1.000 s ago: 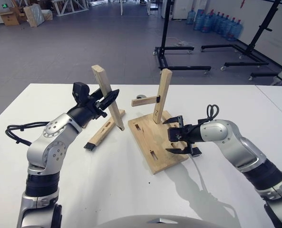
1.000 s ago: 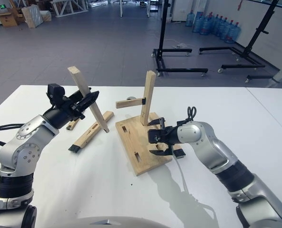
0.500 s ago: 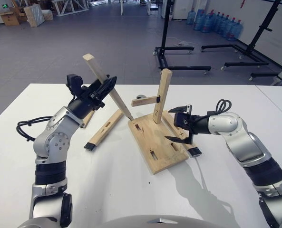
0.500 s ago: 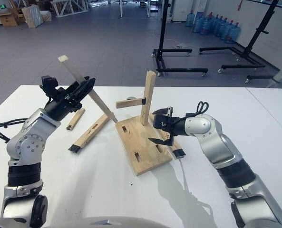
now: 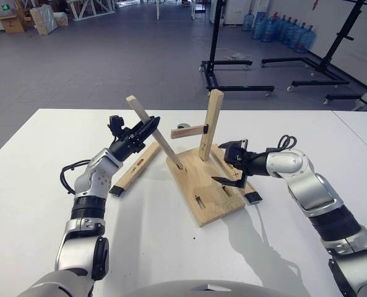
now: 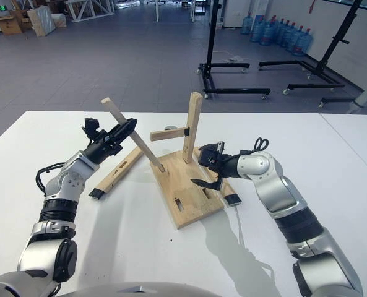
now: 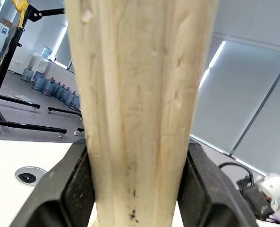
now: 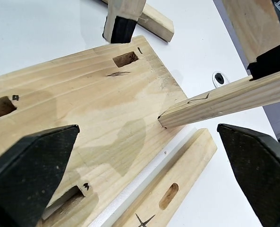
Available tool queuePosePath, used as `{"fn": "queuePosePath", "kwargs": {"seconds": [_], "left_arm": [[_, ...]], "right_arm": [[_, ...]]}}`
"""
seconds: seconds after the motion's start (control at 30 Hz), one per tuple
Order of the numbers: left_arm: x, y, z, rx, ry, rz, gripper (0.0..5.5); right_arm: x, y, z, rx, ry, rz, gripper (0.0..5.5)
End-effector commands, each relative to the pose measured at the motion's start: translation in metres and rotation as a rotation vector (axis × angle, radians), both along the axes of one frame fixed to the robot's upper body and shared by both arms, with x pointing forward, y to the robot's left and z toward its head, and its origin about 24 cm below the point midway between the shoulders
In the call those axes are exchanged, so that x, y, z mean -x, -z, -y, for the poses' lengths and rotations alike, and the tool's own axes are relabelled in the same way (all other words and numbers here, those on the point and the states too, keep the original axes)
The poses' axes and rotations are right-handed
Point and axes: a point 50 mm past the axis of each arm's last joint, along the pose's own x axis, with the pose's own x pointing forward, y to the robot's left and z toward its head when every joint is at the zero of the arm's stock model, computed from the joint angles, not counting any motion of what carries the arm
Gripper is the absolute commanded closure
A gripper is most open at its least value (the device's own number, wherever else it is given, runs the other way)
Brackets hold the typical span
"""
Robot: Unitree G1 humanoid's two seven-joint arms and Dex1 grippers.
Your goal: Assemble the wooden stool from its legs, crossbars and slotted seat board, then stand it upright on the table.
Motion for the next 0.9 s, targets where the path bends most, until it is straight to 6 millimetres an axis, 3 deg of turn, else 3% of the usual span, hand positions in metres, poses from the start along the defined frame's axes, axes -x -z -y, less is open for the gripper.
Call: {"fn": "queuePosePath", "kwargs": {"seconds": [0.03,0.53,0.9], "left_arm": [[-0.006,0.002,0.007,-0.043,0.012,0.021,3.42],[-0.012,0.015,0.017,-0.222,0.040,0.062,3.42],[-0.005,0.020,0.027,-0.368,0.128,0.117,3.42]], "right_arm": [[-0.002,-0.004,-0.005,0.000,-0.014,0.020,0.10],[0.002,0.001,-0.014,-0.013,-0.037,0.002,0.10],[0.006,0.004,-0.018,-0.021,-0.042,-0.009,0.10]]}}
